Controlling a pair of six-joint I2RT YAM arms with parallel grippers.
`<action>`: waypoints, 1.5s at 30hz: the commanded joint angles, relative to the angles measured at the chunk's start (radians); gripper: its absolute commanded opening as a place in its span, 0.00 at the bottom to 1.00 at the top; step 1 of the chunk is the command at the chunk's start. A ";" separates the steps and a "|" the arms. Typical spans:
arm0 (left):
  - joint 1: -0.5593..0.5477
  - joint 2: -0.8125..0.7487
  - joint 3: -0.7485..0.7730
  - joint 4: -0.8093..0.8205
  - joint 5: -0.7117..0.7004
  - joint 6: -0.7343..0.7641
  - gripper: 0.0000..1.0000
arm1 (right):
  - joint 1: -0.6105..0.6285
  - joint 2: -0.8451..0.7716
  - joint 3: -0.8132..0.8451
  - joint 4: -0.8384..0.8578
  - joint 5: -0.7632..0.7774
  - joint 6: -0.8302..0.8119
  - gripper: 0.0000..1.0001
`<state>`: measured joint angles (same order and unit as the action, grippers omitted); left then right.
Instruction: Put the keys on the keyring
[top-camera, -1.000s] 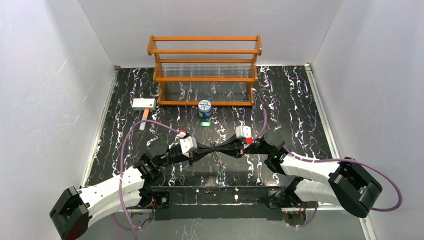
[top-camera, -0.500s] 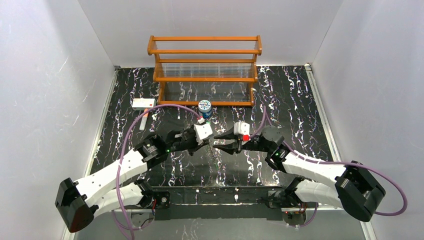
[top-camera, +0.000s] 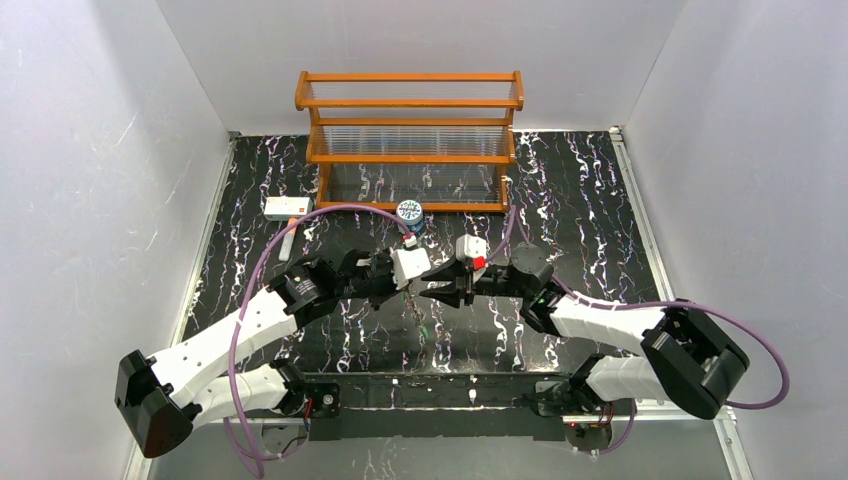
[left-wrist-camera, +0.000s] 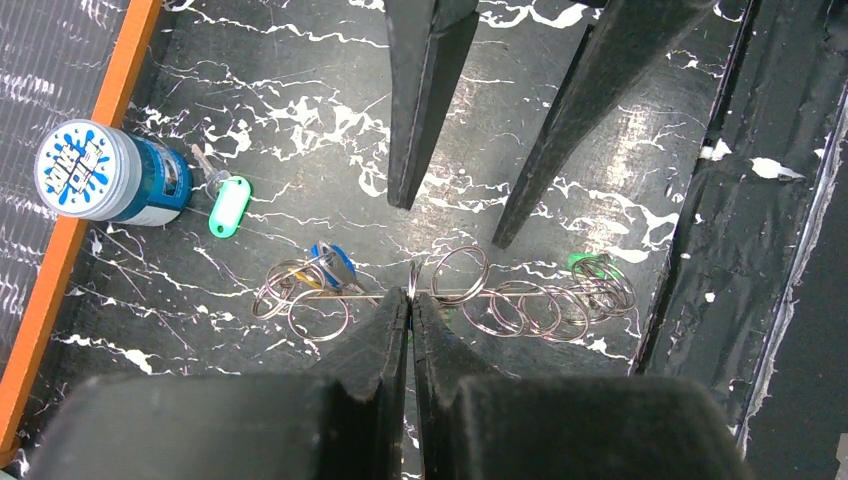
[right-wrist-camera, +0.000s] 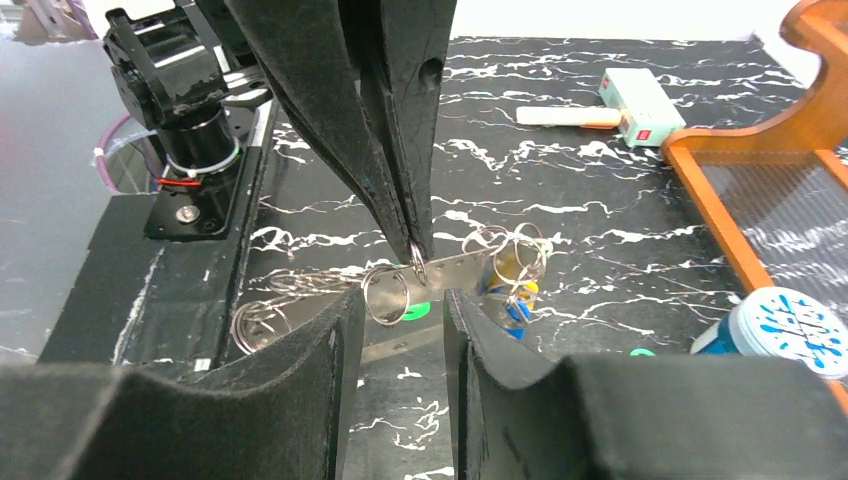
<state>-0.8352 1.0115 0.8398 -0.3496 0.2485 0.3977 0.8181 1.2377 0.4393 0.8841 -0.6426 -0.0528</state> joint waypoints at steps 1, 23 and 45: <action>-0.006 -0.018 0.029 -0.005 0.034 0.010 0.00 | -0.004 0.036 0.068 0.117 -0.058 0.075 0.43; -0.009 -0.033 -0.029 0.095 0.079 -0.036 0.00 | -0.007 0.125 0.104 0.084 -0.071 0.054 0.01; -0.009 -0.357 -0.335 0.487 0.013 -0.182 0.31 | -0.056 0.049 -0.053 0.411 -0.116 0.171 0.01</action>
<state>-0.8402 0.7288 0.5980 -0.0494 0.2714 0.2974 0.7658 1.3251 0.4156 1.0729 -0.7254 0.0731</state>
